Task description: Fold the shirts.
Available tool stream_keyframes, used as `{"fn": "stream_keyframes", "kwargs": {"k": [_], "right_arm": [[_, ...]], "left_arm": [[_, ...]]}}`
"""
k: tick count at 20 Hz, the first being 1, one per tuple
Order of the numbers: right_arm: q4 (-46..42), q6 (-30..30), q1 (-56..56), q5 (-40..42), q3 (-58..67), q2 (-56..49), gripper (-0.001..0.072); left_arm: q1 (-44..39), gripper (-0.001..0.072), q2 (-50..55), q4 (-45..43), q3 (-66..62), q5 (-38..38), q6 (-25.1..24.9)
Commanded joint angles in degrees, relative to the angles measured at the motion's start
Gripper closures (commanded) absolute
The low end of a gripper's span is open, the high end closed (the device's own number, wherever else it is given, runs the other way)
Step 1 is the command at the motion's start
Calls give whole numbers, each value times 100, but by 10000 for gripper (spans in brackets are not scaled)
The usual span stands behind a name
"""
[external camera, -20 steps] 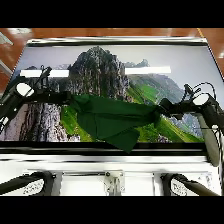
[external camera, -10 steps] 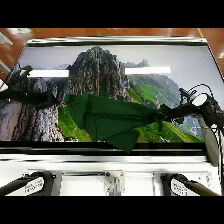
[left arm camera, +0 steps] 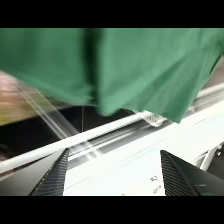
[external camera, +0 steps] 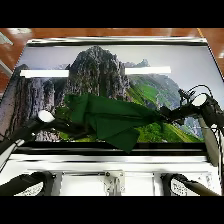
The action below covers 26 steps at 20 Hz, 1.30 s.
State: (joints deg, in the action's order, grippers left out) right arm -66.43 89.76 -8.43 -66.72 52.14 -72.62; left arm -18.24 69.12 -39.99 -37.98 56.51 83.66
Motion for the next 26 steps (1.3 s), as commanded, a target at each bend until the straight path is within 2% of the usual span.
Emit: {"fn": "stream_keyframes", "kwargs": {"k": [1,9,12,18,20,21,22,23,25,26], "right_arm": [[-11,-4,4,-31,4,-2,654],[17,22,4,-70,4,-2,654],[50,22,7,-175,4,-2,654],[57,22,7,-345,4,-2,654],[57,22,9,-372,4,-2,654],[57,22,7,-382,4,-2,654],[57,22,9,-389,4,-2,654],[59,22,7,-398,4,-2,654],[57,22,7,-409,4,-2,654],[57,22,7,-409,4,-2,654]], "left_arm": [[-1182,35,164,326,229,-1204,581],[-2542,36,721,1377,225,-2439,710],[-2789,49,782,1705,225,-3027,713],[-2968,68,1075,2205,144,-3626,708],[-3082,251,1182,2208,28,-3801,710],[-3134,321,1233,2210,-22,-3921,741],[-3174,351,1290,2208,-68,-4022,807],[-3182,446,1329,2210,-83,-4074,909],[-3178,574,1368,2205,-79,-4092,920],[-3178,673,1366,2201,-79,-4089,876]]}}
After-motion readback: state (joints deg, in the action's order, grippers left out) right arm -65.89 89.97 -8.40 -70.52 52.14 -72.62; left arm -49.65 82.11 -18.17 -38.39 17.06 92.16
